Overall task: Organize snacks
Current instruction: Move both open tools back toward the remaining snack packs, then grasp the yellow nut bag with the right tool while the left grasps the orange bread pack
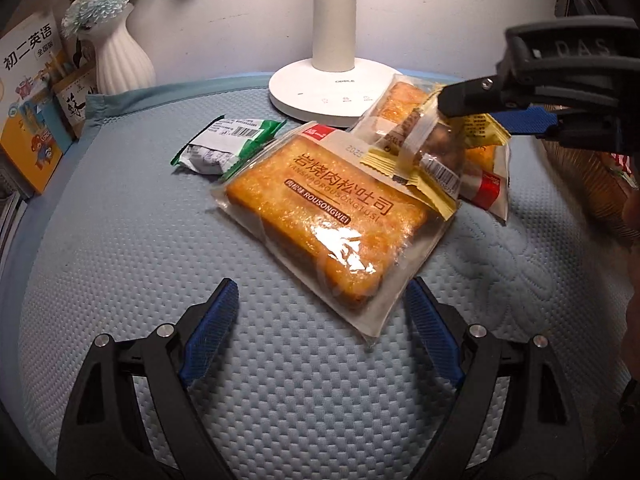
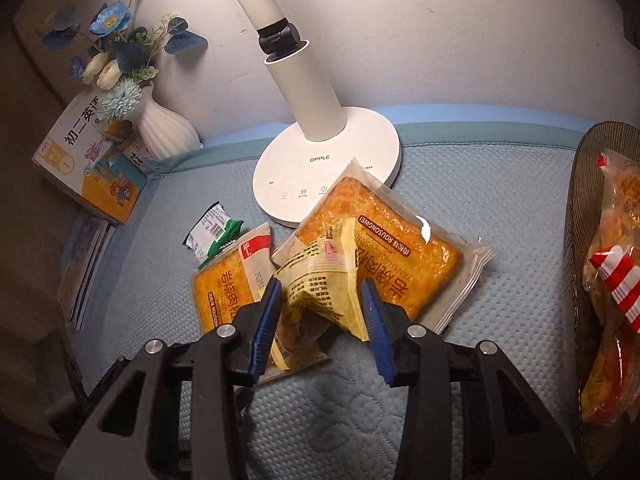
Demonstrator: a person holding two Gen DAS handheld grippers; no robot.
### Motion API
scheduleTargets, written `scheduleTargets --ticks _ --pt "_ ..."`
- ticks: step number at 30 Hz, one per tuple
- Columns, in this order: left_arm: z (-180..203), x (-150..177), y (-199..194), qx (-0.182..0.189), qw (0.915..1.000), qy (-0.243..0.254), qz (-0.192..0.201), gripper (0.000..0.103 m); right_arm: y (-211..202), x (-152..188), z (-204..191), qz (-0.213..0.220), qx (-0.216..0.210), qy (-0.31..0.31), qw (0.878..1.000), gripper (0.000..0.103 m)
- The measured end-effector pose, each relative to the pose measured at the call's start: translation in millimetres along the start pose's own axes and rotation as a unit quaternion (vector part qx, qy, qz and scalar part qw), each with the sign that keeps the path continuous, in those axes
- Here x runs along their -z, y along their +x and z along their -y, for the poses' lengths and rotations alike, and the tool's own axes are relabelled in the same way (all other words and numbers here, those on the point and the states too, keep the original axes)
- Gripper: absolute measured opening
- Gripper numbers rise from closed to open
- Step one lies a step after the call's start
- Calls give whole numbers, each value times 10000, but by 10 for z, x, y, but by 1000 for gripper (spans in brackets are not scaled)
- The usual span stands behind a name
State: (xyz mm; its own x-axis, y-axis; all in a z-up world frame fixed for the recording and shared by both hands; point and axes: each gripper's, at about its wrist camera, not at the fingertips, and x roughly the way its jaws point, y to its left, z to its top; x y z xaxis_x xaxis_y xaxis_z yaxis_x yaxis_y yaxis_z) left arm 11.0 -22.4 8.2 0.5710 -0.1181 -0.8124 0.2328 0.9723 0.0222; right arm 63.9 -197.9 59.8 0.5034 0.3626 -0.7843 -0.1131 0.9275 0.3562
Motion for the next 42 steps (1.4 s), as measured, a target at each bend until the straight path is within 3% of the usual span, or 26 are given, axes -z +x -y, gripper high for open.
scheduleTargets --ticks 7,12,15,17,20,23,25,34,39,42 --pt "-597 120 -74 -368 9972 -651 -19 85 -160 428 9 -69 -342 261 9990 26" --pt "-778 48 -224 75 9950 -988 80 85 -355 858 15 -29 -720 221 9972 28" --pt "-691 -125 -198 322 9938 -1043 202 87 -460 1083 -14 227 11 -300 9993 46" --pt "-612 -197 -139 278 9931 -1083 344 90 -479 1182 6 370 348 -554 9972 47" --pt "-569 -212 -6 31 9909 -1212 592 90 -434 1308 100 503 739 -674 9937 65" --pt "-581 -131 130 -38 9911 -1236 485 90 -356 1337 166 399 753 -600 9945 69" --pt "-627 -106 85 152 9903 -1266 553 92 -363 1316 130 514 841 -712 9926 83" --pt "-674 -89 134 282 9886 -1401 470 95 -320 1387 -79 588 1276 -1263 9820 92" --pt "-746 -90 173 474 9857 -1580 337 95 -406 1330 -115 451 722 -1446 9858 92" --pt "-845 -102 132 789 9809 -1768 186 95 -537 1139 -210 434 493 -1766 9821 92"
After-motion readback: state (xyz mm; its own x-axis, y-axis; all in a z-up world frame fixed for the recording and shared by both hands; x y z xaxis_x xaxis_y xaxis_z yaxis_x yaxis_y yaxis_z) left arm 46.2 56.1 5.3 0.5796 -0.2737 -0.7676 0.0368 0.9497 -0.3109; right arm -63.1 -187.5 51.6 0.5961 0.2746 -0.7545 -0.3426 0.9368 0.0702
